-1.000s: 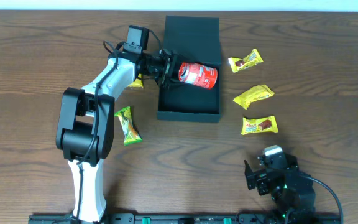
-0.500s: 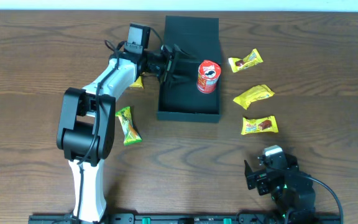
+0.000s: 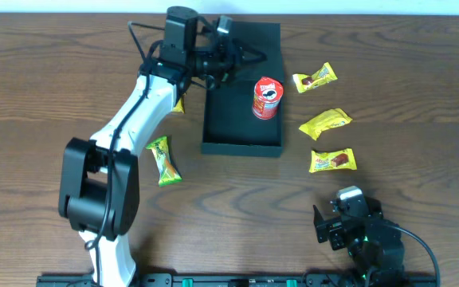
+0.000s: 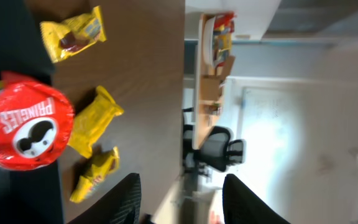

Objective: Pack container
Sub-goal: 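Push the can over inside the box with the left gripper, laying it down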

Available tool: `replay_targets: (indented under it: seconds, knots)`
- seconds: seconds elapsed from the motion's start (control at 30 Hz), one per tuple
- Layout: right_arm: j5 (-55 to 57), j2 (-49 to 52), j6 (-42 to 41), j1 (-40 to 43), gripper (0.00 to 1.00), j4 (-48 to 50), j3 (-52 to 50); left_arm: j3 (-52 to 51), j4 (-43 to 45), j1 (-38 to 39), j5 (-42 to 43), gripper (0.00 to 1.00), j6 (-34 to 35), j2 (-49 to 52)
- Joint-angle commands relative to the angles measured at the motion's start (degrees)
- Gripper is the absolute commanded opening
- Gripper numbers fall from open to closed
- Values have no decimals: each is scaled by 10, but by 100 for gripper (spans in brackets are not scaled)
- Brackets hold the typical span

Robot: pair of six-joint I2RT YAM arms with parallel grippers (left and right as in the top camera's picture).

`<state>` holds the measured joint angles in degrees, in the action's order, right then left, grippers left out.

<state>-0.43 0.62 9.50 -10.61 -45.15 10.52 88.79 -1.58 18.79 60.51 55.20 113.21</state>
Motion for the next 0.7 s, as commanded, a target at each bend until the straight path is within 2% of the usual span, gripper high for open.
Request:
replay_targets:
  seconds: [0.0,0.07,0.13,0.33,0.47,0.67]
  knots:
    - [2,-3,4,5,99,-1,-5,1,-56,24,-89,38,-114,-5]
    - [2,-3,4,5,99,-1,-5,2,-156,42,-205,34,-178,-5]
    - [2,-3,4,5,99,-1,-5,3,-206,58,-273,32,-219,-5]
    - [2,-3,4,5,99,-1,-5,23,-271,96,-451,35,-236,-5]
    - [2,-3,4,5,99,-1,-5,23,-272,102,-506,35,-235,-5]
    - [2,-3,4,5,99,-1,-5,23,-268,101,-517,35,-205,-4]
